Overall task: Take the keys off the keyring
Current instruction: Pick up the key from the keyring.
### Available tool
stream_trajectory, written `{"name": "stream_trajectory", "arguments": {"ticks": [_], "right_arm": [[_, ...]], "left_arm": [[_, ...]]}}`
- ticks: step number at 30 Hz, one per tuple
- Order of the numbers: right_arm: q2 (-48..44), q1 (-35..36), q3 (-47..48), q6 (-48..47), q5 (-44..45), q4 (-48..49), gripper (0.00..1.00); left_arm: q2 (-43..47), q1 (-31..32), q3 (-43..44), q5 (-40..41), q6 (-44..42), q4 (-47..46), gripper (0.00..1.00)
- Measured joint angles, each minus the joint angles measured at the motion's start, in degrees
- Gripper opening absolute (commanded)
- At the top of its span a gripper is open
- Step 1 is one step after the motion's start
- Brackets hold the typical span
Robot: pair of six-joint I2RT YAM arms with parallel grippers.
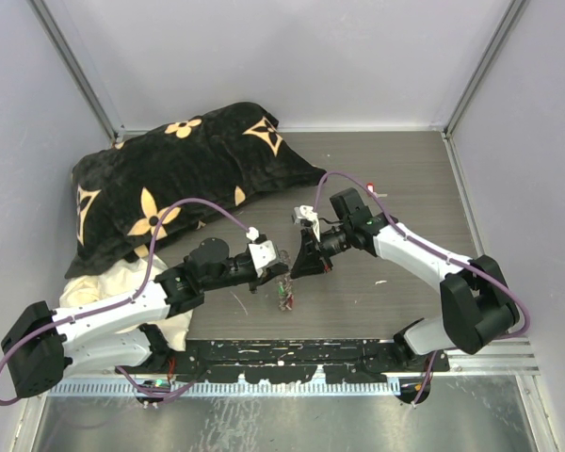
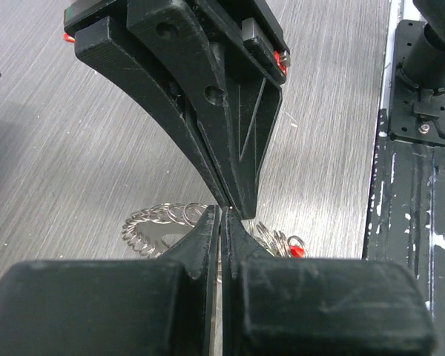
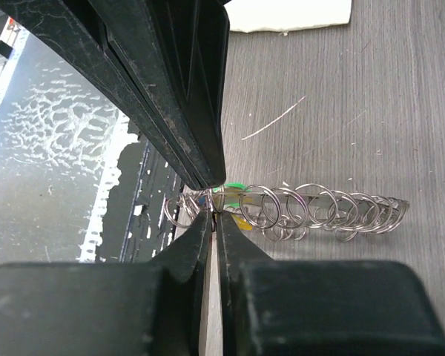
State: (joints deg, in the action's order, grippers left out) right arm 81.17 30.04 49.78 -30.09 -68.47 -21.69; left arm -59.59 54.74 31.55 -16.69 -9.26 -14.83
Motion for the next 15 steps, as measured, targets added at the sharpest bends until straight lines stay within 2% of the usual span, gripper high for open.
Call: {"name": "stream_trajectory", "arguments": {"ticks": [6, 10, 11, 15], "right_arm": [[-0.1, 0.1, 0.0, -2.3, -0.9, -0.9, 0.01], [-1.2, 0.1, 0.2, -4.6, -0.8, -2.5, 0.01], [-1.4, 0.0, 0.3, -5.4, -0.8, -3.3, 0.01], [-1.6, -0.3, 1.2, -8.8, -0.7, -7.0, 0.01]], "left_arm": [[0.1, 0.0, -0.3, 0.0, 1.2, -0.5, 0.00], [0.1, 0.0, -0.9, 0.0, 2.0, -1.5, 0.06], [0.1, 0.0, -1.0, 0.0, 2.2, -1.9, 0.11], [0.1, 0.0, -2.2, 0.2, 3.5, -4.0, 0.46]]}}
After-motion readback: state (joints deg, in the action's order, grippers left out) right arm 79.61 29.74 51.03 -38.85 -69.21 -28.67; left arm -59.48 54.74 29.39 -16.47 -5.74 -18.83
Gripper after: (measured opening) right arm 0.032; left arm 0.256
